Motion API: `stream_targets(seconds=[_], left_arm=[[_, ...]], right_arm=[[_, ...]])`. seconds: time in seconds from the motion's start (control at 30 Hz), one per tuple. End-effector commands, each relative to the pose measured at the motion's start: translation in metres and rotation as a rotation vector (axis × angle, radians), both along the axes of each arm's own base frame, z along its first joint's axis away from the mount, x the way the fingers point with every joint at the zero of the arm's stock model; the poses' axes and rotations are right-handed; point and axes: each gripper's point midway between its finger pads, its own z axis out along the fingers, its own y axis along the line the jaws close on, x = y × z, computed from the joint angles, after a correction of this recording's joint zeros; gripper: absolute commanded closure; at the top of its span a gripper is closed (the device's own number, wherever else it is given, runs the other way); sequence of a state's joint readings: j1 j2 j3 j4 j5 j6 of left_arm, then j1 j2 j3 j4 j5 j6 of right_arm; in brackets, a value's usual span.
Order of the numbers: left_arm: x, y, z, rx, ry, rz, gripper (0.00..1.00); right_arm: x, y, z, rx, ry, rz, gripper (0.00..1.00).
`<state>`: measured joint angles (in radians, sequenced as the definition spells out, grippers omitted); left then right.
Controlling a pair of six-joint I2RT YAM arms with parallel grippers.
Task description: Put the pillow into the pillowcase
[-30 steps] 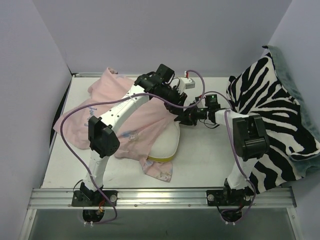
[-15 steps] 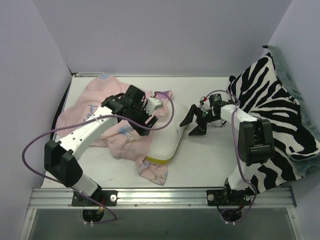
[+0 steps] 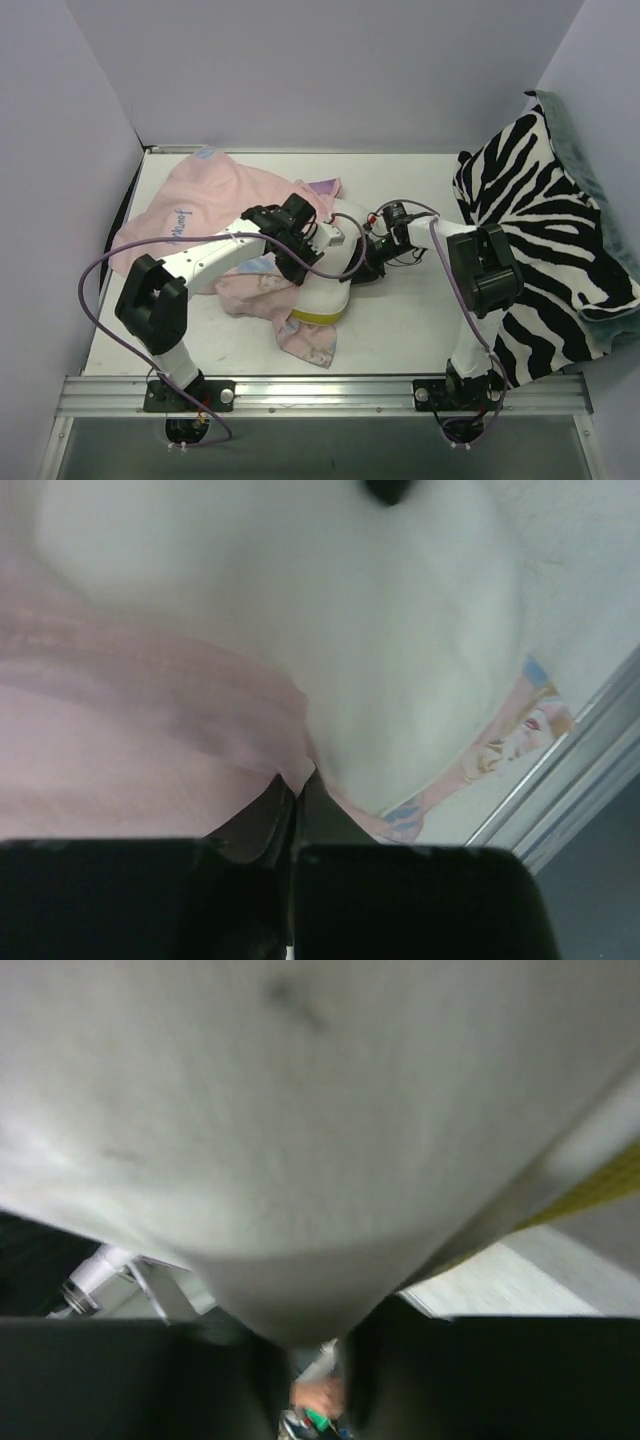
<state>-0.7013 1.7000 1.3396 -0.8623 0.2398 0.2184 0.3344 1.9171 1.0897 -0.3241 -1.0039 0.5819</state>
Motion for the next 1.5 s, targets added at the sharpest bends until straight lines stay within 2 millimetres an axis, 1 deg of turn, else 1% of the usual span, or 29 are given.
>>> stream_targets(seconds=[0.0,0.03,0.07,0.1,0.13,0.17,0.2,0.27,0.3,0.37,0.4,0.47,0.53,0.57,0.67,0.7,0.77,0.8,0.9,0.93,0.97,1.0,1.03,1.07,1.1,1.13,1.2,1.33,1.47], left_arm=[[-0.022,-0.063,0.056,-0.228,-0.035,-0.225,1.0],[-0.03,-0.075,0.067,-0.27,-0.012,-0.26,1.0],[-0.033,-0.096,0.1,-0.36,-0.03,-0.308,1.0],[-0.061,-0.112,0.114,-0.417,0.041,-0.394,1.0],[-0.069,-0.124,0.119,-0.44,0.073,-0.437,1.0],[-0.072,-0.136,0.139,-0.483,0.051,-0.491,1.0],[-0.08,-0.136,0.141,-0.483,0.091,-0.513,1.0],[-0.075,-0.135,0.134,-0.471,0.126,-0.51,1.0],[-0.073,-0.127,0.123,-0.442,0.152,-0.496,1.0],[-0.053,-0.104,0.118,-0.438,0.152,-0.419,1.0],[-0.046,-0.092,0.105,-0.421,0.164,-0.374,0.98],[-0.023,-0.066,0.101,-0.392,0.101,-0.289,0.89],[-0.017,-0.049,0.094,-0.363,0.065,-0.259,0.85],[-0.007,-0.04,0.092,-0.334,0.036,-0.218,0.73],[0.004,-0.03,0.099,-0.325,0.001,-0.153,0.54],[0.012,-0.025,0.099,-0.299,-0.024,-0.118,0.39],[0.026,-0.017,0.105,-0.281,-0.049,-0.031,0.33],[0.043,-0.003,0.107,-0.277,-0.069,0.038,0.24],[0.091,0.027,0.122,-0.28,-0.142,0.166,0.16],[0.113,0.04,0.112,-0.226,-0.162,0.22,0.16],[0.128,0.047,0.112,-0.216,-0.184,0.228,0.15],[0.146,0.05,0.129,-0.233,-0.233,0.232,0.15],[0.165,0.061,0.114,-0.212,-0.215,0.258,0.14],[0.177,0.063,0.113,-0.206,-0.224,0.255,0.13],[0.19,0.063,0.124,-0.214,-0.252,0.258,0.1],[0.204,0.063,0.103,-0.196,-0.217,0.271,0.09],[0.22,0.061,0.091,-0.189,-0.196,0.313,0.07],[0.264,0.062,0.056,-0.138,-0.2,0.432,0.07],[0.277,0.069,0.023,-0.08,-0.188,0.495,0.07]], right_arm=[[0.028,0.019,0.029,0.133,-0.075,-0.051,0.88],[0.025,0.027,0.042,0.175,-0.019,-0.093,0.92],[0.029,0.035,0.052,0.215,-0.014,-0.125,0.95],[0.045,0.047,0.073,0.307,-0.126,-0.133,1.0],[0.041,0.061,0.089,0.34,-0.034,-0.187,1.0],[0.045,0.069,0.103,0.385,-0.039,-0.201,1.0],[0.055,0.079,0.129,0.487,-0.144,-0.19,1.0],[0.057,0.09,0.141,0.532,-0.111,-0.199,1.0],[0.057,0.088,0.135,0.51,-0.105,-0.204,1.0],[0.059,0.077,0.115,0.455,-0.129,-0.218,1.0],[0.058,0.072,0.104,0.425,-0.107,-0.232,1.0],[0.051,0.065,0.089,0.393,-0.134,-0.223,1.0],[0.04,0.063,0.078,0.342,-0.142,-0.19,1.0],[0.034,0.064,0.074,0.324,-0.147,-0.163,1.0],[0.004,0.069,0.061,0.26,-0.235,0.025,1.0],[-0.02,0.058,0.046,0.166,-0.16,0.084,0.95],[-0.03,0.051,0.042,0.138,-0.255,0.189,0.88],[-0.038,0.041,0.038,0.102,-0.222,0.196,0.77],[-0.032,0.013,0.038,0.056,-0.253,0.185,0.52],[-0.026,0.004,0.04,0.043,-0.268,0.173,0.47],[-0.008,-0.009,0.042,0.015,-0.325,0.155,0.44],[-0.004,-0.017,0.044,-0.004,-0.315,0.145,0.41],[0.004,-0.023,0.043,-0.026,-0.321,0.133,0.4],[0.023,-0.029,0.05,-0.044,-0.351,0.092,0.38],[0.031,-0.029,0.053,-0.045,-0.354,0.077,0.36],[0.038,-0.029,0.052,-0.05,-0.348,0.068,0.36],[0.057,-0.021,0.06,-0.054,-0.371,0.045,0.35],[0.075,-0.003,0.048,-0.075,-0.361,0.044,0.35],[0.081,0.017,0.035,-0.084,-0.351,0.046,0.34]])
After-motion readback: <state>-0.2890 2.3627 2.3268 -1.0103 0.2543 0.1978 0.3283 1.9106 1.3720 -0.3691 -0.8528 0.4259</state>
